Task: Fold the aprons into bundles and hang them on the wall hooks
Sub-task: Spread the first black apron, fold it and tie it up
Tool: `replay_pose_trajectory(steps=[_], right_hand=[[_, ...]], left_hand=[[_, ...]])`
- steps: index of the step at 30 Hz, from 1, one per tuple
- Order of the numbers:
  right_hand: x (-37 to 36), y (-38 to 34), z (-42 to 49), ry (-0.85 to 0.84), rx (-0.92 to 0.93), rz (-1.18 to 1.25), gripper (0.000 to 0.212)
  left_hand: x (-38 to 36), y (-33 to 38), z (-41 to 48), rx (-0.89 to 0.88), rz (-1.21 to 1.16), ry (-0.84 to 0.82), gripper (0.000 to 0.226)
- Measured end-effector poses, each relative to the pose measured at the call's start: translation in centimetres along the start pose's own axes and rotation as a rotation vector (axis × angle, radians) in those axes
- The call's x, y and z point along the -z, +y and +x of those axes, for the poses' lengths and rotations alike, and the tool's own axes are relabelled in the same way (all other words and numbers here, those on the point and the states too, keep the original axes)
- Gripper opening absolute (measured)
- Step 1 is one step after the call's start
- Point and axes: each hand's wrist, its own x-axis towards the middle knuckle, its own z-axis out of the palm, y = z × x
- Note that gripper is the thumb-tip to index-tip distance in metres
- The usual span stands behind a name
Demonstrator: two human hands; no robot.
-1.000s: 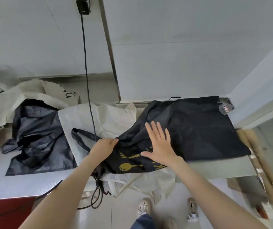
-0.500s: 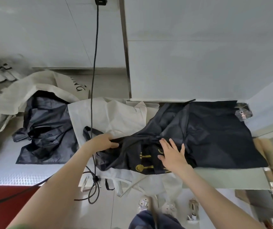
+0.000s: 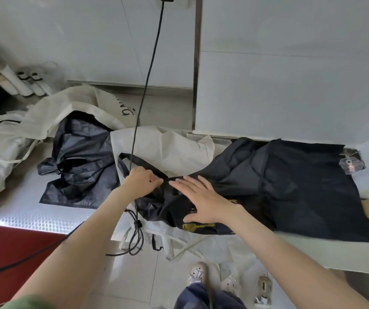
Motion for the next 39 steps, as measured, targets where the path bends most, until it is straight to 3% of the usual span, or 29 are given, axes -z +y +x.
replay_pose_trajectory(steps=[2, 5, 7, 11, 15, 17, 19, 23, 25, 28, 30, 33, 35, 37, 39], right_hand=[[-0.6, -1.1, 1.6, -0.123, 0.012, 0.01, 0.078], [-0.6, -1.1, 2.1, -0.191, -0.16, 0.097, 0.034], [-0.7, -0.1, 1.5, -0.153, -0.262, 0.14, 0.019], [-0.6, 3.0, -0.7, -0.097, -0.398, 0.11, 0.021], [-0.4, 4.4, -2.6, -0.089, -0.449, 0.13, 0.021], [-0.7, 4.2, -2.8, -0.06, -0.458, 0.144, 0.022], [-0.9, 3.8, -2.8, -0.012, -0.474, 0.169, 0.027], [-0.8, 3.4, -2.7, 0.04, -0.507, 0.228, 0.041], [-0.5, 3.6, -2.9, 0.07, -0.489, 0.25, 0.042], [-0.2, 3.9, -3.2, 0.088, -0.407, 0.348, 0.032], [0.3, 3.7, -3.1, 0.095, -0.369, 0.445, 0.026], [1.5, 2.9, -2.7, 0.122, -0.324, 0.584, 0.026], [2.3, 2.2, -2.6, 0.169, -0.328, 0.639, 0.02], [3.0, 2.0, -3.1, 0.217, -0.343, 0.695, 0.022], [3.3, 2.7, -4.2, 0.258, -0.373, 0.706, 0.03]], left_hand=[[-0.2, -0.4, -0.4, 0.032, -0.097, -0.104, 0.048], [-0.4, -0.6, -0.9, 0.066, 0.144, -0.201, 0.039], [-0.3, -1.0, -1.1, 0.115, 0.278, -0.185, 0.031], [-0.1, -1.3, -0.8, 0.252, 0.324, -0.109, 0.034], [0.6, -2.9, -1.0, 0.349, 0.166, 0.145, 0.046], [1.1, -4.2, -1.3, 0.356, 0.192, 0.225, 0.039], [1.2, -4.9, -1.9, 0.262, 0.362, 0.292, 0.027], [-0.9, -4.8, -2.2, -0.271, 0.349, 0.326, 0.032], [-2.1, -3.9, -2.4, -0.31, 0.191, 0.285, 0.007], [-3.6, -3.0, -3.2, -0.217, -0.047, 0.381, 0.035], [-3.7, -2.2, -4.2, -0.249, -0.196, 0.459, 0.043], [-3.1, -1.0, -6.0, -0.347, -0.514, 0.195, 0.051], [-2.6, 0.4, -6.8, -0.324, -0.573, -0.045, 0.048], [-2.8, 1.8, -6.9, -0.258, -0.426, -0.102, 0.038], [-3.0, 2.9, -6.5, -0.143, -0.219, -0.014, 0.026]])
